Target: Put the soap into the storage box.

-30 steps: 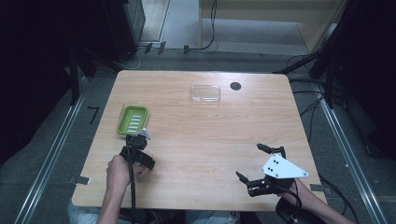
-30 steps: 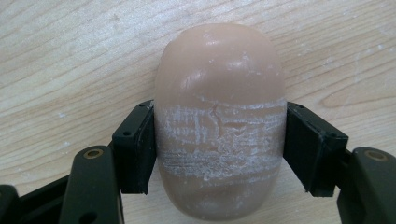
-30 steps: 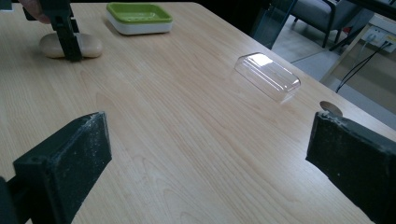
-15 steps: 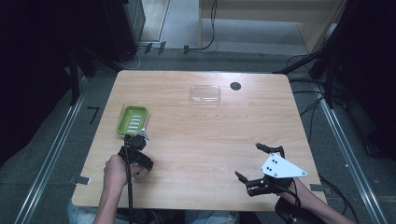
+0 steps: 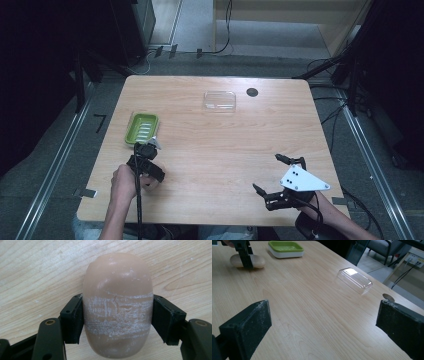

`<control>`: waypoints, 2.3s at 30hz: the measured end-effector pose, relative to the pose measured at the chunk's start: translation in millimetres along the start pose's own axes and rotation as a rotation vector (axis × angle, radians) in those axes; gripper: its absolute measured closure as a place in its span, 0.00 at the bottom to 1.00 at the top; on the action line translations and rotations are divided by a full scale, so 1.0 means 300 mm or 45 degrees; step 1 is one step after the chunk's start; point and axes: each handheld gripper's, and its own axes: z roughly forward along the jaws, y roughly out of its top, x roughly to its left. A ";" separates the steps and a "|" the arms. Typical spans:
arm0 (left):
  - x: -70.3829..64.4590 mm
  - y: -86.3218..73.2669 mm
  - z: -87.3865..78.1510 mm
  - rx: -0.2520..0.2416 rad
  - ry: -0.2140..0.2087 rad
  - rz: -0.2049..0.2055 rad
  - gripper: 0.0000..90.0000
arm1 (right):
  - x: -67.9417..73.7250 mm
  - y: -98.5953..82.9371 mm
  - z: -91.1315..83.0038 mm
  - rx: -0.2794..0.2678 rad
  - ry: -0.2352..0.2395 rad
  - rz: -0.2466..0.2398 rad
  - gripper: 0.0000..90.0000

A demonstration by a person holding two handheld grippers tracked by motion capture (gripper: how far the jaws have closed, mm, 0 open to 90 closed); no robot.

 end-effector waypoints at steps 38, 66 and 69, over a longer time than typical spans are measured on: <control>0.076 -0.021 -0.103 -0.029 0.018 -0.060 0.38 | 0.004 0.012 0.026 -0.011 0.031 -0.007 0.00; 0.088 0.063 -0.124 -0.029 0.025 -0.039 0.38 | 0.012 0.016 0.025 0.002 0.027 -0.021 0.00; 0.093 0.063 -0.130 -0.032 0.029 -0.040 0.38 | 0.012 0.016 0.026 0.002 0.029 -0.023 0.00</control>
